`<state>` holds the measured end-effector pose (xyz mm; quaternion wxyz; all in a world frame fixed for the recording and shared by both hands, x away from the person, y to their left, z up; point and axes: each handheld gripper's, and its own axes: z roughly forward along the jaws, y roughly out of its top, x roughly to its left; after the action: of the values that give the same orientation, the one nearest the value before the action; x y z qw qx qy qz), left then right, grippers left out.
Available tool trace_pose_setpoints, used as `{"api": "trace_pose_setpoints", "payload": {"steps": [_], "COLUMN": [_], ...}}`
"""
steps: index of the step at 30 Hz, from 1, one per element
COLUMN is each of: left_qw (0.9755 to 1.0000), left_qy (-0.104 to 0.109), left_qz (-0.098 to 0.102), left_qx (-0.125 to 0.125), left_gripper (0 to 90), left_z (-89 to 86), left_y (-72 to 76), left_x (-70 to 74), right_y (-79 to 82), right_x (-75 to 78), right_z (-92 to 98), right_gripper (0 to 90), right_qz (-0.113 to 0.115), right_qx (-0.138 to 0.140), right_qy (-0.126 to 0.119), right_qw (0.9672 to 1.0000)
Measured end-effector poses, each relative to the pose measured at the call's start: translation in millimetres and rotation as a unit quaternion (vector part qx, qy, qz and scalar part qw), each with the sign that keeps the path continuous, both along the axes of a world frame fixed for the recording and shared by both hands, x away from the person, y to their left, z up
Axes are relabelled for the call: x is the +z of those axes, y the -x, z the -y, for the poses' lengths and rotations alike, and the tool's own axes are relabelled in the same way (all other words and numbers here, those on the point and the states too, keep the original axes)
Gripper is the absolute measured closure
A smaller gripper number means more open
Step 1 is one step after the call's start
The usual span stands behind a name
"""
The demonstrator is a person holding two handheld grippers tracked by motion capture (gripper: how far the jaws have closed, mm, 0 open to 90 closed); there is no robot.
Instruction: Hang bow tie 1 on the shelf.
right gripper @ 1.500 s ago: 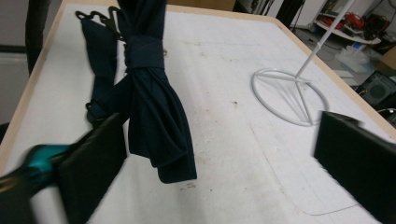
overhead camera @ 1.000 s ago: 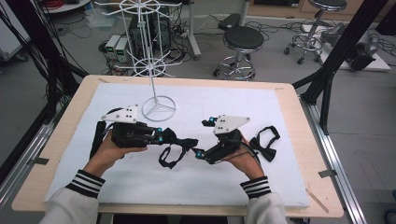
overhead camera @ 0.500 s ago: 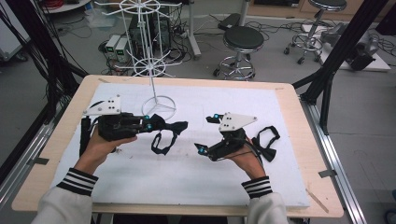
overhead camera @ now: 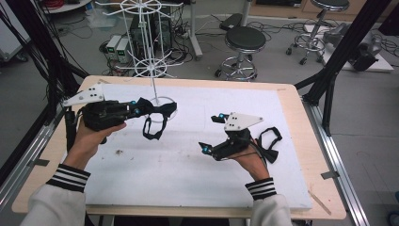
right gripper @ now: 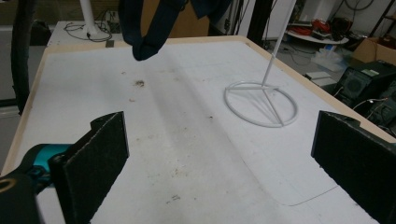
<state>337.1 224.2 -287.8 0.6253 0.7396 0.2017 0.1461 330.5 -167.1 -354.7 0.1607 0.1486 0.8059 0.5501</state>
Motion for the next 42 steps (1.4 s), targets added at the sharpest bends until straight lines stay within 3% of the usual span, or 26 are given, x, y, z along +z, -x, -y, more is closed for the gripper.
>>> {"api": "trace_pose_setpoints", "payload": {"steps": [7,20,25,28,34,40,42], "left_qw": [0.9990,0.9951,0.9937,0.9925,0.9905,0.9909,0.9905], "left_qy": [0.007,0.027,0.021,0.030,0.026,0.008,-0.008], "left_qz": [0.017,0.038,0.038,0.038,0.036,0.029,0.024], "left_qx": [0.040,0.087,0.104,0.112,0.130,0.131,0.135], "left_gripper": [85.3,85.3,85.3,85.2,85.2,85.2,85.2], "left_z": [-5.7,-2.6,-1.8,-1.7,-3.0,4.0,6.5], "left_y": [-5.4,-20.7,-30.6,-34.5,-41.1,-49.9,-53.5], "left_x": [7.8,16.4,16.2,15.6,16.1,20.7,21.4], "right_y": [-0.8,0.1,0.8,0.4,0.8,-0.7,-1.0], "right_x": [0.7,3.3,4.4,4.6,4.9,4.0,3.7], "right_z": [3.5,15.9,20.6,23.7,28.2,28.8,29.0], "right_gripper": [3.3,3.3,3.3,3.3,3.3,3.4,3.3], "right_qz": [-0.005,-0.009,-0.008,-0.005,-0.009,-0.010,-0.010], "right_qx": [-0.005,-0.025,-0.029,-0.032,-0.035,-0.035,-0.035], "right_qy": [-0.007,-0.023,-0.026,-0.026,-0.027,-0.026,-0.027], "right_qw": [1.0000,0.9994,0.9992,0.9991,0.9990,0.9990,0.9990]}}
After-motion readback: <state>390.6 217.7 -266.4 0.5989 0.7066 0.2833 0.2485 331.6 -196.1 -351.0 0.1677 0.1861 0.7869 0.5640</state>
